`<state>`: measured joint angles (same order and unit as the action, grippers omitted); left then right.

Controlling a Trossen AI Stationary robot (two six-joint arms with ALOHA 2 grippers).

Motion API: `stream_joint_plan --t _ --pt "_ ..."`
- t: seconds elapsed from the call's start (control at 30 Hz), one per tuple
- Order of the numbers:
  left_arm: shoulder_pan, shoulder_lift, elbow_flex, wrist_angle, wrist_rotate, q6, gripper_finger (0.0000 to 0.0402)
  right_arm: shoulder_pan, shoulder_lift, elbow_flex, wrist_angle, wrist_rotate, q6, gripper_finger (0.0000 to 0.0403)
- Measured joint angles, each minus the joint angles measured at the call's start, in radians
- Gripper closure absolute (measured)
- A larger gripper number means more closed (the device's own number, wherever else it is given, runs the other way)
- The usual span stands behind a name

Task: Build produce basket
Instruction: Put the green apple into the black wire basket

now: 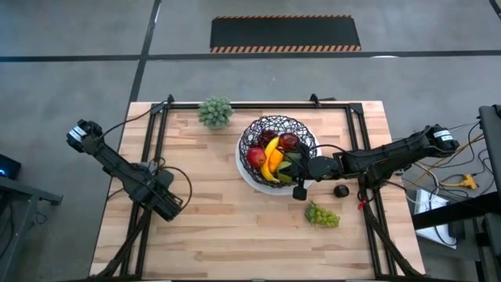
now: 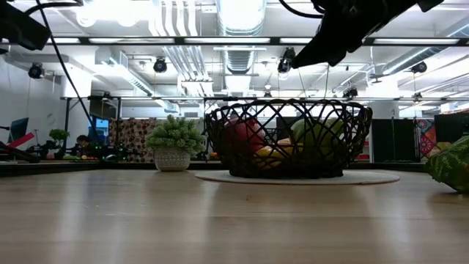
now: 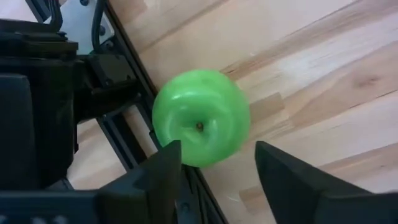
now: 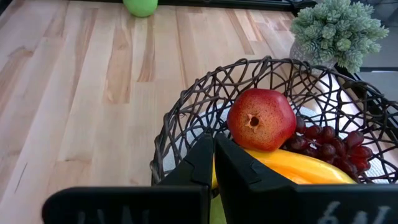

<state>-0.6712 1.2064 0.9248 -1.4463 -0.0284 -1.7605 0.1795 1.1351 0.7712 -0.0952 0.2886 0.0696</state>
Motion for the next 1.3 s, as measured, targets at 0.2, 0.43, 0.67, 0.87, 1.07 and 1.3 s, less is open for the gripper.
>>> stream_joint_plan --t 0.2,0.43,0.67,0.87,1.07,1.3 --pt "0.000 0.028 -0.025 0.002 0.001 0.040 0.0198 0.000 0.000 0.000 0.001 0.000 0.010 0.0394" --pt "0.000 0.027 -0.097 0.033 0.002 0.047 0.0223 0.000 0.000 0.000 0.003 -0.001 0.012 0.0394" --pt "0.001 0.024 -0.143 0.093 -0.007 0.047 0.0249 0.000 0.000 0.000 0.003 -0.004 0.024 0.0394" --pt "0.000 0.024 -0.142 0.110 -0.008 0.046 0.0291 0.000 0.000 0.000 -0.001 -0.004 0.035 0.0394" --pt "0.000 0.023 -0.142 0.107 -0.009 0.046 0.0379 0.000 0.000 0.000 -0.001 -0.004 0.034 0.0394" --pt "0.000 0.012 -0.122 0.104 -0.053 0.086 0.0400 0.000 0.000 -0.001 -0.004 -0.004 0.035 0.0394"
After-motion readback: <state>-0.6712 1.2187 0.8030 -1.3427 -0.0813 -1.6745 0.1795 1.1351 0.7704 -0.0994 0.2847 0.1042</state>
